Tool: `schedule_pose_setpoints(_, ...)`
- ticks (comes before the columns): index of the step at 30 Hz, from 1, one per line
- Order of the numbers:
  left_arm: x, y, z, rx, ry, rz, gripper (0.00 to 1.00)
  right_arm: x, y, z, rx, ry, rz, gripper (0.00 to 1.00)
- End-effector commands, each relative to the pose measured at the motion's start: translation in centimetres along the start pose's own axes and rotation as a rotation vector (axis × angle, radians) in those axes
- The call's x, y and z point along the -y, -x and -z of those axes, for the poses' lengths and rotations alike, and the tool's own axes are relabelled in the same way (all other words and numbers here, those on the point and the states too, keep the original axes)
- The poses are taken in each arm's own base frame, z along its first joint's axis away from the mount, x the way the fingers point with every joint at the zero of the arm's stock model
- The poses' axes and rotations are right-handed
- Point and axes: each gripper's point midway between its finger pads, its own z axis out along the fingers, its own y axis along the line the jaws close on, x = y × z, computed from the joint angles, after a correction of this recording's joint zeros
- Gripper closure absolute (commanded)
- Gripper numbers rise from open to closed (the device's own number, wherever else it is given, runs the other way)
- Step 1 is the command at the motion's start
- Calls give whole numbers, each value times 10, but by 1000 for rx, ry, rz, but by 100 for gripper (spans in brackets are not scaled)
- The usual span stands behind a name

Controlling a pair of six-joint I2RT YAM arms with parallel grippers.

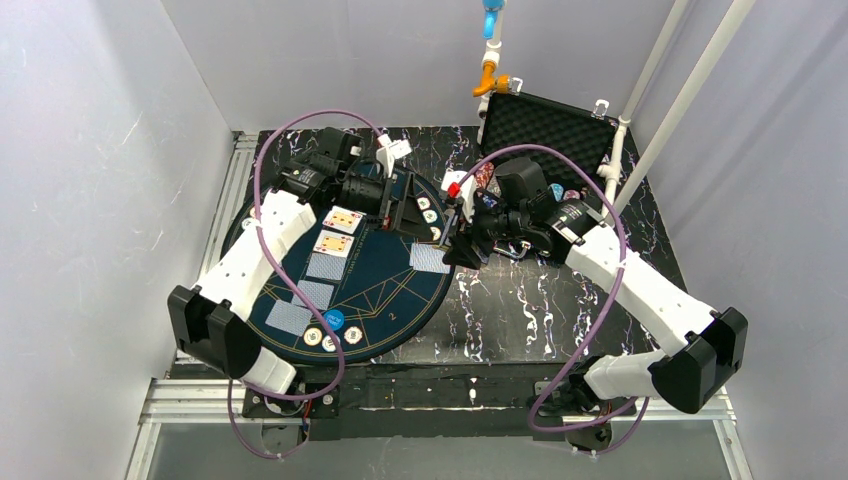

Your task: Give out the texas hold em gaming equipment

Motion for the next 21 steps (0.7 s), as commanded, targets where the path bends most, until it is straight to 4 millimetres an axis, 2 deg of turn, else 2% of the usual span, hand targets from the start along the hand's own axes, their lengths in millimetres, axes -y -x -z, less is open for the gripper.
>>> schedule_pose_setpoints(1,27,5,-7,-21,-90,10,10,0,32,4,98,-8,56,99)
schedule_pose_setpoints(5,30,8,-18,-34,-110,30,12,-1,34,3,100,-5,67,99)
schedule_pose_setpoints(10,37,1,-30,-68,-132,16,12,-1,36,1,104,-1,72,99)
schedule_pose_setpoints(14,41,1,-36,-76,-150,18,17,-2,37,0,109,5,73,99)
schedule_pose_setpoints(17,40,4,-40,-77,-161,34,22,-4,40,-1,116,13,74,98)
schedule_pose_setpoints(21,52,15,-40,-59,-221,26,37,-4,42,-2,120,15,79,98)
